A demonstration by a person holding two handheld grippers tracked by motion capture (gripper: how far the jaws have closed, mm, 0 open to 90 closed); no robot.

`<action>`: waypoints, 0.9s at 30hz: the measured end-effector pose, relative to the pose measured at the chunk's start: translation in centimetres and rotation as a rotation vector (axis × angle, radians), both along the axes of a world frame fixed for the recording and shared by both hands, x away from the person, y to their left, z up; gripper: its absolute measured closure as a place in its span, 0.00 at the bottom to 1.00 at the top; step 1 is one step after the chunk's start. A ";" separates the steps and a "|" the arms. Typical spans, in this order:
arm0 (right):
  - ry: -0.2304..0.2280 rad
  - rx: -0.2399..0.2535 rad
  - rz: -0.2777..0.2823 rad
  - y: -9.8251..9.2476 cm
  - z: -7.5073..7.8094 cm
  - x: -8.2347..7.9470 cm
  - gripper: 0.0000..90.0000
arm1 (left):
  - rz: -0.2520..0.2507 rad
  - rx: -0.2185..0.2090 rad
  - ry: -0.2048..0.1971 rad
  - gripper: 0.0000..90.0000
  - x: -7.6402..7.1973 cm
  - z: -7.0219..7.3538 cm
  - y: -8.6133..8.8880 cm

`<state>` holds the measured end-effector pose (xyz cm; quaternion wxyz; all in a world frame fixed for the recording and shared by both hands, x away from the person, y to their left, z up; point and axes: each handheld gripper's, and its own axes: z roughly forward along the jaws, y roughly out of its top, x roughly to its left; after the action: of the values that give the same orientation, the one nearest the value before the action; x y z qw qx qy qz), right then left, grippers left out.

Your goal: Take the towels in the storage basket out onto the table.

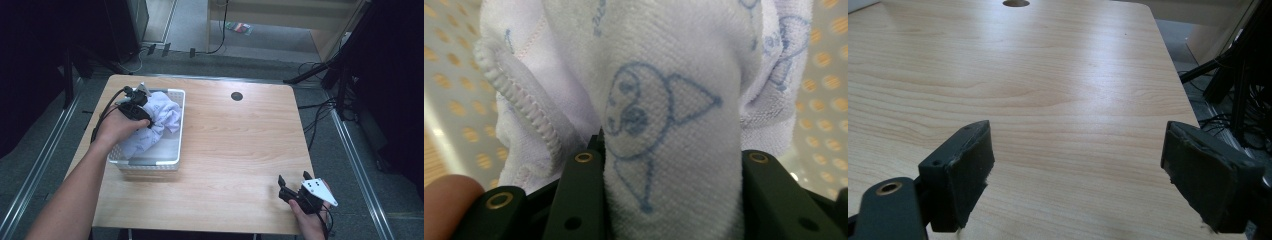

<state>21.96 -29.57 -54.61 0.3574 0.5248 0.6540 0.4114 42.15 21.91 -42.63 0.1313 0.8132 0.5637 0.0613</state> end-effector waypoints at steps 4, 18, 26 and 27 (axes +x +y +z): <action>-0.001 0.000 0.001 0.0 0.0 0.0 0.15 | -0.005 -0.004 -0.020 0.70 -0.2 1.9 -0.1; -0.034 -0.017 0.070 0.4 0.0 -0.4 0.00 | -0.014 -0.003 -0.068 0.69 -0.4 6.3 -0.5; -0.021 -0.015 0.052 0.4 0.0 -0.2 0.00 | -0.041 -0.020 -0.080 0.69 -0.6 7.6 -1.9; -0.021 -0.015 0.052 0.4 0.0 -0.2 0.00 | -0.041 -0.020 -0.080 0.69 -0.6 7.6 -1.9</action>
<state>21.80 -29.13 -54.63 0.3573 0.5008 0.6665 0.4211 41.53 19.96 -35.00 0.1631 0.8201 0.5418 0.0855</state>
